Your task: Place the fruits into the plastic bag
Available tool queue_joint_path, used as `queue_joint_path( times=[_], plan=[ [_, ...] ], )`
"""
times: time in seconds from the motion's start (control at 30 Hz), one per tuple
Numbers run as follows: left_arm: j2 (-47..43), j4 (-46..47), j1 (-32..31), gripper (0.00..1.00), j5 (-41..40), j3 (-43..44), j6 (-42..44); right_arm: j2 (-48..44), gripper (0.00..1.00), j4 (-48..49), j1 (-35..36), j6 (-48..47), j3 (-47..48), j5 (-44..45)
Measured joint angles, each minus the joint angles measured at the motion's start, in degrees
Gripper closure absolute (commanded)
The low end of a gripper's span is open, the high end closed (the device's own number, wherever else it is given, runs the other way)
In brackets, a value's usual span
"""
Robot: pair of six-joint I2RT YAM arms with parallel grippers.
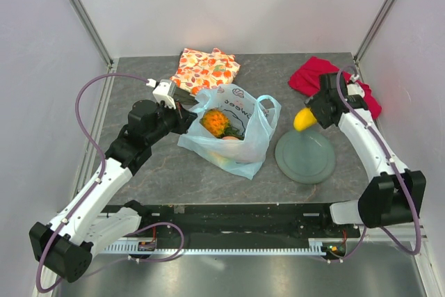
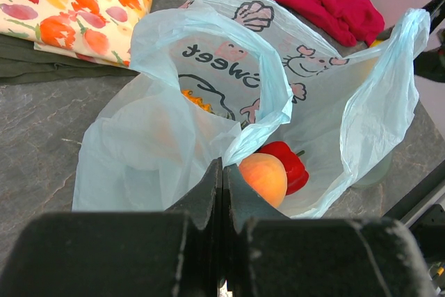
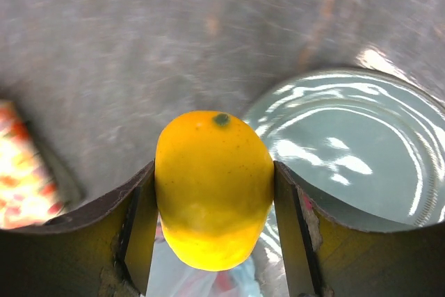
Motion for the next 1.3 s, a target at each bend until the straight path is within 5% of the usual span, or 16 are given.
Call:
queue_joint_path(
  times=[0.33, 0.63, 0.97, 1.3],
  plan=[
    [0.0, 0.2, 0.0, 0.98, 0.0, -0.2, 0.0, -11.9, 1.00, 16.0, 13.0, -11.8, 3.4, 0.9],
    [-0.1, 0.4, 0.0, 0.98, 0.1, -0.7, 0.0, -10.4, 1.00, 27.5, 26.6, -27.4, 9.2, 2.0],
    [-0.1, 0.4, 0.0, 0.99, 0.9, -0.7, 0.0, 2.2, 1.00, 27.8, 45.8, -42.8, 19.6, 5.5],
    [-0.2, 0.4, 0.0, 0.98, 1.0, -0.7, 0.0, 7.3, 1.00, 21.7, 47.2, -43.6, 18.1, 10.3]
  ],
)
